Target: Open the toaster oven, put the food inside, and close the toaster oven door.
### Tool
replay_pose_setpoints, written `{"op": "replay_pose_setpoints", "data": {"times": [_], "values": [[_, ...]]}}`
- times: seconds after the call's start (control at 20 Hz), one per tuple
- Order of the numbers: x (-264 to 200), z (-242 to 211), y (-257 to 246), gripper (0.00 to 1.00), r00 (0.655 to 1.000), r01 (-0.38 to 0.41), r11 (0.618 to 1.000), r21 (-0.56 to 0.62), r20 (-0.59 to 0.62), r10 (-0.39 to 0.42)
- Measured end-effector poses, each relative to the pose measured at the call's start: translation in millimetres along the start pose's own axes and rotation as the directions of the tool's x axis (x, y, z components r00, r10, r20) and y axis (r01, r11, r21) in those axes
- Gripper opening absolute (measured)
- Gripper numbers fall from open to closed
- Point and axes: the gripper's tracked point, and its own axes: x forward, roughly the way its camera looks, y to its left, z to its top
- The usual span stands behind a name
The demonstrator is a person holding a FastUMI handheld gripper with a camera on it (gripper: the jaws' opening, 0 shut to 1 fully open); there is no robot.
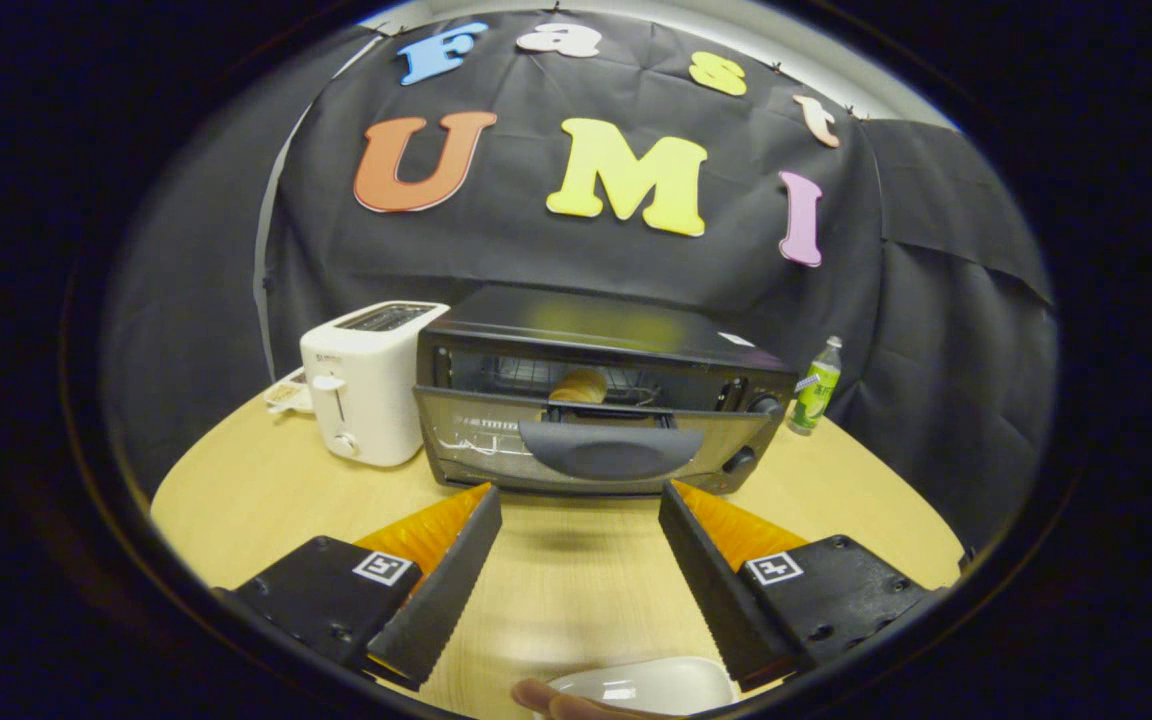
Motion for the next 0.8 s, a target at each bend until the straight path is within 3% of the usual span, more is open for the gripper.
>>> {"op": "replay_pose_setpoints", "data": {"times": [0.25,0.8], "values": [[-19.5,41.4,-0.4,1.00,0.999,-0.013,1.000,-0.003,0.031,0.013],[-136.1,114.4,-34.9,1.00,0.981,-0.052,0.997,0.066,0.192,0.038]]}}
